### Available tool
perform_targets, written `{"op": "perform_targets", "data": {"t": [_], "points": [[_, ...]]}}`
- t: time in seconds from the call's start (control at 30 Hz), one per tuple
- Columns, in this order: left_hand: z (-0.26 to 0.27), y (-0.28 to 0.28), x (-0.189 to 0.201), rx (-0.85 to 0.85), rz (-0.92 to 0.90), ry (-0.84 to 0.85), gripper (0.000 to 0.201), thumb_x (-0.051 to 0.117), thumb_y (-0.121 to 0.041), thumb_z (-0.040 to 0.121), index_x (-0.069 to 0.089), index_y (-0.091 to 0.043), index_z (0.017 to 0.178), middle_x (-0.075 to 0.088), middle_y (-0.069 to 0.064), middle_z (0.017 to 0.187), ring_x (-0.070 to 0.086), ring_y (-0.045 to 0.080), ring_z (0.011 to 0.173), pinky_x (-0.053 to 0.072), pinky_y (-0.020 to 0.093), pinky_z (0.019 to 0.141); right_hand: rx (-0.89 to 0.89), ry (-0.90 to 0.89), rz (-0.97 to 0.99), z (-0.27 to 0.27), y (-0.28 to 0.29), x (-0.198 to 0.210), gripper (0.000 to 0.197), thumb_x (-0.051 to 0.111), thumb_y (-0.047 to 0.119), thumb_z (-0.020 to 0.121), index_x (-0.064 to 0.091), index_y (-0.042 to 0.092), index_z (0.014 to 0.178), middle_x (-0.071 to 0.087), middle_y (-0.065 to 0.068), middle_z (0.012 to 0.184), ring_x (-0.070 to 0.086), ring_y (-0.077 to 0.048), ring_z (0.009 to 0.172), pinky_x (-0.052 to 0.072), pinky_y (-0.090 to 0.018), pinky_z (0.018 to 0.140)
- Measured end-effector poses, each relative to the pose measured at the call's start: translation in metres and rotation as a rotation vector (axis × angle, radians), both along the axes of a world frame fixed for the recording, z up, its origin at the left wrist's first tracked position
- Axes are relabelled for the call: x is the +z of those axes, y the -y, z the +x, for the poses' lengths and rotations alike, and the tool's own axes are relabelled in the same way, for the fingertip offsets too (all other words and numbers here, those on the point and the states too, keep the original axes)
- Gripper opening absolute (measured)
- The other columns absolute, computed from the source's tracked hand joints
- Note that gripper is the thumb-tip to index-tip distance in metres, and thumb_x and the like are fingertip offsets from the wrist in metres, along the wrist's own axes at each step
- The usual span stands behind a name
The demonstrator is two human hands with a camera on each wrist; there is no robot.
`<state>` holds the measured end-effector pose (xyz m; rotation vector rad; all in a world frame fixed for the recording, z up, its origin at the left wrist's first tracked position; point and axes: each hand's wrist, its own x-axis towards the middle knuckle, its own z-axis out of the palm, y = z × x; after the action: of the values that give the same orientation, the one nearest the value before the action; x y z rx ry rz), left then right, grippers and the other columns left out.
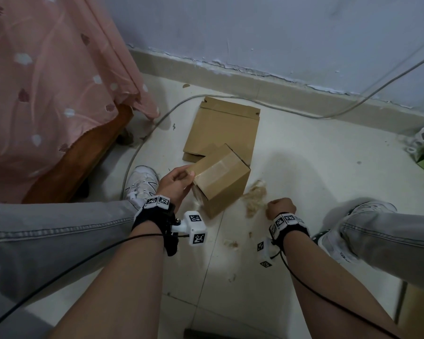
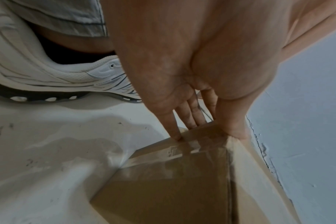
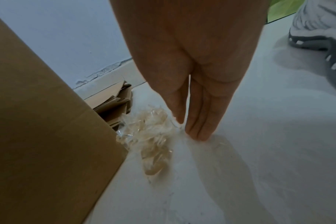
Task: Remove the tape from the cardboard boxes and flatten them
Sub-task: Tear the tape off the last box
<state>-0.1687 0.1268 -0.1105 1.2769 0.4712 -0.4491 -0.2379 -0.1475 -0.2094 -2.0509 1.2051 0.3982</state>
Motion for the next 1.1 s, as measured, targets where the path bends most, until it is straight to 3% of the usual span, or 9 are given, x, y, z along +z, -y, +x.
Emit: {"op": "perform_targets", "data": {"t": [0.07, 0.13, 0.5, 0.63, 0.7, 0.83, 0.93, 1.03, 1.1], "points": [[0.000, 0.000, -0.001, 0.000, -0.005, 0.000, 0.028, 0.058, -0.002, 0.096, 0.062, -0.003, 0.123, 0.070, 0.001, 0.096, 0.069, 0.000, 0.073, 0.053, 0.012, 0.065, -0.012, 0.045, 0.027, 0.001, 0.000, 0.002, 0.021, 0.060, 0.013, 0.092, 0.077, 0.000, 0.095, 0.073, -0.020, 0.094, 0.067, -0.034, 0.090, 0.048, -0.027, 0.075], [0.000, 0.000, -0.001, 0.001, -0.009, 0.002, 0.027, 0.058, -0.002, 0.096, 0.062, -0.003, 0.123, 0.070, 0.001, 0.097, 0.069, 0.000, 0.075, 0.053, 0.013, 0.065, -0.009, 0.102, 0.016, 0.004, -0.001, 0.005, 0.021, 0.062, 0.011, 0.089, 0.077, 0.001, 0.098, 0.074, -0.019, 0.097, 0.067, -0.035, 0.097, 0.050, -0.027, 0.080], [0.001, -0.004, -0.006, -0.024, 0.009, 0.011, 0.028, 0.061, -0.005, 0.095, 0.064, -0.007, 0.122, 0.072, 0.001, 0.102, 0.069, 0.004, 0.082, 0.054, 0.016, 0.068, 0.144, 0.021, -0.002, 0.017, -0.018, 0.001, 0.019, 0.080, 0.019, 0.079, 0.076, 0.001, 0.077, 0.068, -0.013, 0.072, 0.065, -0.028, 0.076, 0.050, -0.026, 0.069], [0.003, -0.005, -0.008, -0.023, -0.006, 0.003, 0.027, 0.062, -0.006, 0.094, 0.064, -0.008, 0.120, 0.073, 0.001, 0.101, 0.070, 0.004, 0.082, 0.054, 0.016, 0.067, 0.242, 0.014, -0.078, 0.017, -0.020, 0.003, 0.014, 0.067, 0.007, 0.087, 0.077, -0.002, 0.086, 0.073, -0.020, 0.089, 0.068, -0.035, 0.086, 0.057, -0.036, 0.079], [0.002, -0.004, -0.008, -0.014, -0.014, -0.001, 0.026, 0.062, -0.005, 0.094, 0.064, -0.007, 0.120, 0.073, 0.001, 0.100, 0.070, 0.004, 0.082, 0.054, 0.016, 0.067, 0.262, 0.032, -0.100, 0.015, -0.021, 0.002, 0.021, 0.056, 0.001, 0.089, 0.076, -0.003, 0.086, 0.072, -0.023, 0.089, 0.066, -0.038, 0.086, 0.057, -0.037, 0.076], [0.002, -0.003, -0.008, -0.010, -0.012, 0.000, 0.027, 0.062, -0.006, 0.094, 0.064, -0.008, 0.120, 0.072, 0.001, 0.099, 0.069, 0.006, 0.085, 0.054, 0.017, 0.068, 0.190, 0.022, -0.089, 0.010, -0.018, 0.005, 0.025, 0.052, 0.000, 0.089, 0.066, -0.007, 0.069, 0.064, -0.021, 0.070, 0.062, -0.035, 0.070, 0.046, -0.031, 0.062], [0.001, -0.003, -0.006, -0.007, -0.011, 0.000, 0.026, 0.062, -0.006, 0.094, 0.065, -0.008, 0.120, 0.072, 0.000, 0.098, 0.068, 0.006, 0.086, 0.054, 0.017, 0.070, 0.169, 0.009, -0.043, 0.006, -0.009, 0.005, 0.036, 0.054, 0.002, 0.090, 0.058, 0.001, 0.054, 0.059, -0.016, 0.059, 0.057, -0.029, 0.059, 0.046, -0.031, 0.063], [-0.001, -0.003, -0.005, -0.001, -0.003, 0.004, 0.023, 0.062, -0.006, 0.094, 0.066, -0.009, 0.117, 0.072, 0.000, 0.095, 0.069, 0.007, 0.083, 0.055, 0.016, 0.067, 0.140, 0.067, 0.018, 0.001, 0.001, 0.003, 0.020, 0.061, 0.008, 0.089, 0.079, 0.004, 0.083, 0.075, -0.017, 0.087, 0.069, -0.033, 0.092, 0.055, -0.032, 0.085], [-0.001, -0.003, -0.006, 0.003, -0.002, 0.006, 0.024, 0.062, -0.006, 0.094, 0.066, -0.008, 0.117, 0.073, 0.000, 0.096, 0.068, 0.009, 0.086, 0.054, 0.016, 0.066, 0.093, 0.079, 0.015, -0.001, 0.006, 0.001, 0.015, 0.066, 0.013, 0.086, 0.079, 0.004, 0.089, 0.075, -0.016, 0.088, 0.069, -0.031, 0.093, 0.055, -0.031, 0.085]]}}
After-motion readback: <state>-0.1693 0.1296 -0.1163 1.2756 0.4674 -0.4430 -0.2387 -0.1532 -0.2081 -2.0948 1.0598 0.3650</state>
